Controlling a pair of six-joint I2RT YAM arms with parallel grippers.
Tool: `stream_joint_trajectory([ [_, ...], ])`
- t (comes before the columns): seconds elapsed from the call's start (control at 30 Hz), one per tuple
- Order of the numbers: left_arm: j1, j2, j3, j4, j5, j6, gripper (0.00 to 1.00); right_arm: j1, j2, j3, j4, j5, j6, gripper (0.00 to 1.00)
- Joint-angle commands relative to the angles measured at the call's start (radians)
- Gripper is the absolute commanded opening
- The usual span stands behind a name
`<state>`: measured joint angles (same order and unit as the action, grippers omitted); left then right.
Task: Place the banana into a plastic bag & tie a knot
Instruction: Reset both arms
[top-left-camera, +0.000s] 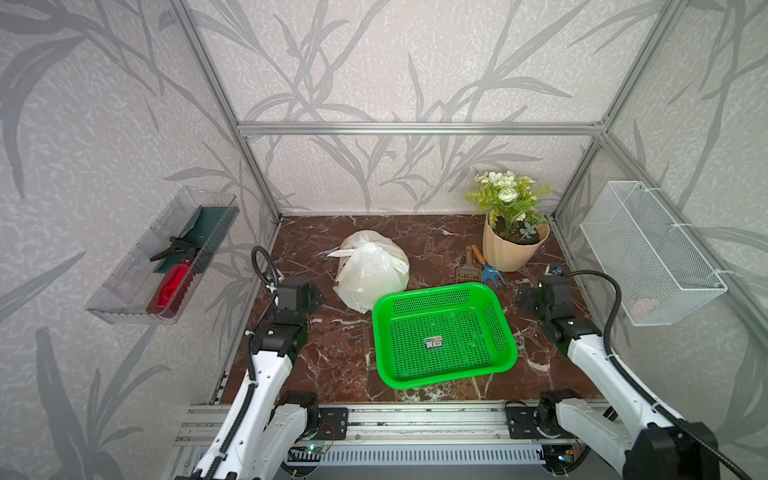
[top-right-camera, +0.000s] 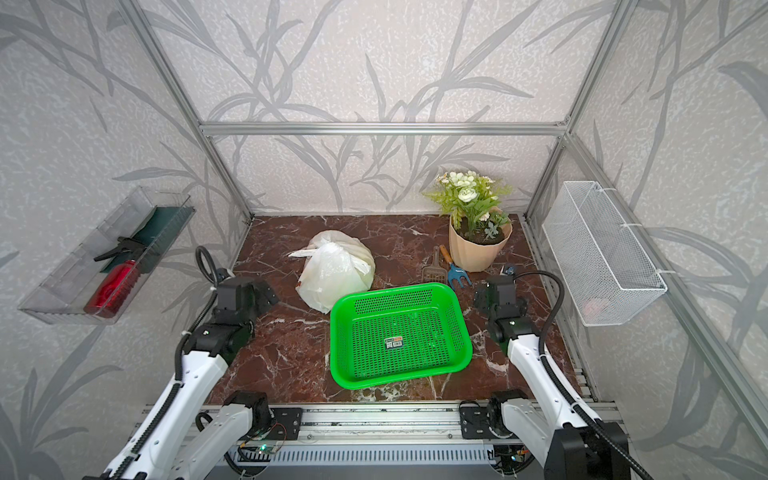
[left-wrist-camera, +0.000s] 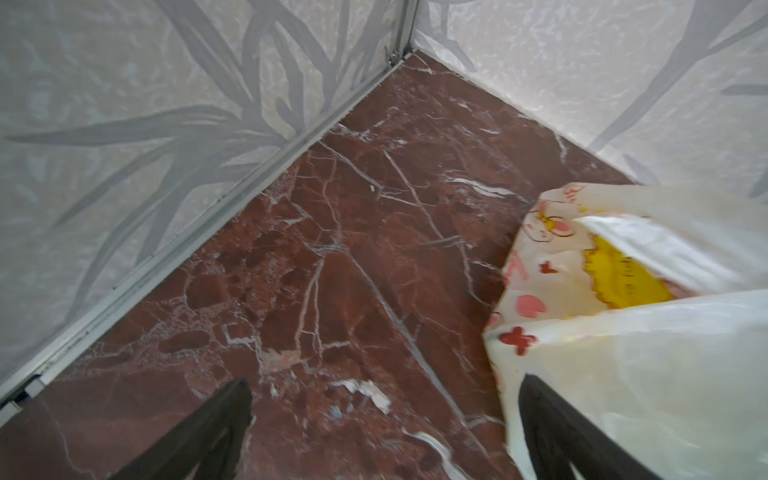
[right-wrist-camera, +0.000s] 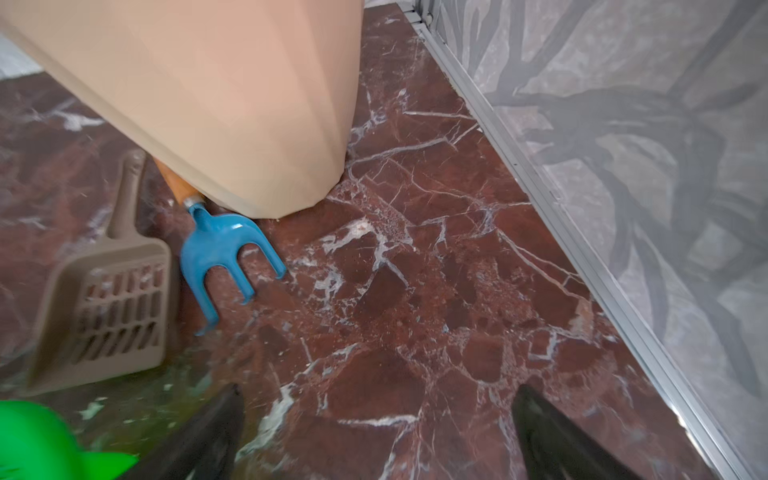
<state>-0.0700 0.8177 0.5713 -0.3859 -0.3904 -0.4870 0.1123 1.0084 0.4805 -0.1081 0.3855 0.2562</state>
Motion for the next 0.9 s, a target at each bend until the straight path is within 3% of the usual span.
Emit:
stream_joint_trajectory([
  [0.0,-0.002,0.068,-0.079,0.314,-0.075,0.267,0.99,0.012,0.108,-0.05,0.457,0.052,-0.139,0.99],
  [0.13,-0.001,0.232,-0.142,0.646,0.031,0.404,1.0,0.015,0.298,-0.071,0.705,-0.053,-0.261,0.99],
  [0.27,0.009,0.509,-0.138,0.944,0.095,0.474,0.99,0.015,0.516,-0.102,1.043,-0.105,-0.284,0.99],
  [0.37,0.008,0.653,-0.086,1.046,0.061,0.479,0.99,0.02,0.506,-0.038,0.879,-0.154,-0.288,0.99],
  [0.47,0.03,0.724,-0.076,1.107,0.023,0.442,0.99,0.016,0.546,-0.133,1.078,-0.202,-0.305,0.99],
  [0.53,0.035,0.694,-0.133,1.164,0.021,0.421,0.99,0.003,0.603,-0.196,1.289,-0.32,-0.342,0.99],
  [0.57,0.035,0.685,-0.185,1.222,0.019,0.405,0.99,0.003,0.583,-0.202,1.272,-0.323,-0.342,0.99],
  [0.63,0.035,0.789,-0.294,1.594,0.03,0.452,0.99,0.001,0.577,-0.201,1.258,-0.316,-0.337,0.99],
  [0.67,0.026,0.784,-0.316,1.634,0.018,0.459,0.99,0.002,0.595,-0.199,1.29,-0.321,-0.339,0.99],
  [0.8,0.035,0.733,-0.226,1.363,0.041,0.429,0.99,0.001,0.594,-0.207,1.294,-0.308,-0.337,0.99],
  [0.87,0.045,0.762,-0.205,1.382,0.052,0.436,0.99,0.001,0.592,-0.239,1.345,-0.312,-0.337,0.99],
])
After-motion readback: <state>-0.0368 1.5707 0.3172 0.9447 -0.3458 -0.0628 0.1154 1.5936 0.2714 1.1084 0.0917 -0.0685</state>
